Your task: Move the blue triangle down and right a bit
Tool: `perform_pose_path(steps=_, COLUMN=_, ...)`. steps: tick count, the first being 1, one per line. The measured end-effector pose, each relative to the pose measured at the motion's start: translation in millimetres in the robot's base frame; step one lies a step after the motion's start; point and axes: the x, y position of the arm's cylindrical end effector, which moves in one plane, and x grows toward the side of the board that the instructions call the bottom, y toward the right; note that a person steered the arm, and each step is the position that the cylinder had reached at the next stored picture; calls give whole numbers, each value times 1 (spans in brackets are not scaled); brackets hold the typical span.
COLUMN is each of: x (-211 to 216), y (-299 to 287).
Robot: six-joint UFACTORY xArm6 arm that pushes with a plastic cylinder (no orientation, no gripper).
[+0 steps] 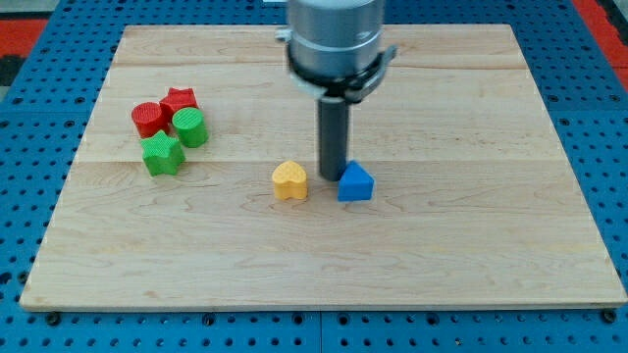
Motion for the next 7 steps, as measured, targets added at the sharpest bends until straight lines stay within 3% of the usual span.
perform_pose_path(steps=1, x=8, y=37)
perform_pose_path(steps=3, x=72, y=50)
perform_pose_path(steps=4, x=69, y=96)
perform_pose_path(steps=5, x=76, y=105)
perform_pose_path(steps=7, x=153, y=19)
